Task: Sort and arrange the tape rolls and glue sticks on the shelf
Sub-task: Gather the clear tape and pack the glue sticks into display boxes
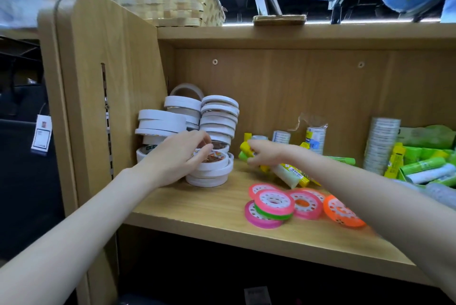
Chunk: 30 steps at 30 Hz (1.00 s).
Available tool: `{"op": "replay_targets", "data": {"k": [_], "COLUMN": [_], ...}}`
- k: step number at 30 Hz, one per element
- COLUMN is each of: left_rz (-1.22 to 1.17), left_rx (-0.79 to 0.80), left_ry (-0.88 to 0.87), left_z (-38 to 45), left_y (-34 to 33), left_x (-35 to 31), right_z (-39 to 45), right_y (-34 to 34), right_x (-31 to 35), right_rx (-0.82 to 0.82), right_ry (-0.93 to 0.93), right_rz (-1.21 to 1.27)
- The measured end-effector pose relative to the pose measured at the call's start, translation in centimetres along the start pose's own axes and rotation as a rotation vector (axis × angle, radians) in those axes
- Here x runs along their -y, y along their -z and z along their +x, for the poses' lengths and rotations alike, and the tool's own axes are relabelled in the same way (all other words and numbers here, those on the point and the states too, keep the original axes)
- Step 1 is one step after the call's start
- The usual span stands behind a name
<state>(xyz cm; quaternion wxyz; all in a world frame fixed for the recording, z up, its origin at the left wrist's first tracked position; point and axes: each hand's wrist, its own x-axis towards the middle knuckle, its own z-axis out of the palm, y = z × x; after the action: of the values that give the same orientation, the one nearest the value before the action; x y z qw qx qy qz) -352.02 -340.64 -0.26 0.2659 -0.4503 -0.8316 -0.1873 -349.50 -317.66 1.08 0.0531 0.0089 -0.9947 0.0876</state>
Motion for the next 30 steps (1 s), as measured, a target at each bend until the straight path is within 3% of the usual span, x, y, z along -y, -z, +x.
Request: {"op": "replay_targets", "data": {"k": [2,6,12,16,30], "left_rz": [-0.020,-0.087,-0.167,-0.148,-0.056], "left_rx": [-0.047,-0.108,0.113,0.283,0.315], "left_ry": [-0.009,-0.080,-0.274,-0.364,-0.179], "left_z": [0.1,0.4,-0.7,-1.5,-1.1], "left_y": [0.1,0.1,-1.8,-3.9,-4.7], "left_x": [-0.4,-2.5,-5.8,-7.8,-7.3], "right_z": [-0.1,-0.6,-2.0,-3.4,-4.9], "right_y": [0.8,1.8,2.4,2.1,-0.9], "right_x": [-0.7,-1.5,-1.8,-1.6,-1.2], "right_rx": [-0.138,-0.269,-0.441,-0.427,-0.614], "right_ry": [0.009,0.032,0.044,0.039,-0.075], "right_rz": [0.256,0.500,0.643,0.630,0.298]}}
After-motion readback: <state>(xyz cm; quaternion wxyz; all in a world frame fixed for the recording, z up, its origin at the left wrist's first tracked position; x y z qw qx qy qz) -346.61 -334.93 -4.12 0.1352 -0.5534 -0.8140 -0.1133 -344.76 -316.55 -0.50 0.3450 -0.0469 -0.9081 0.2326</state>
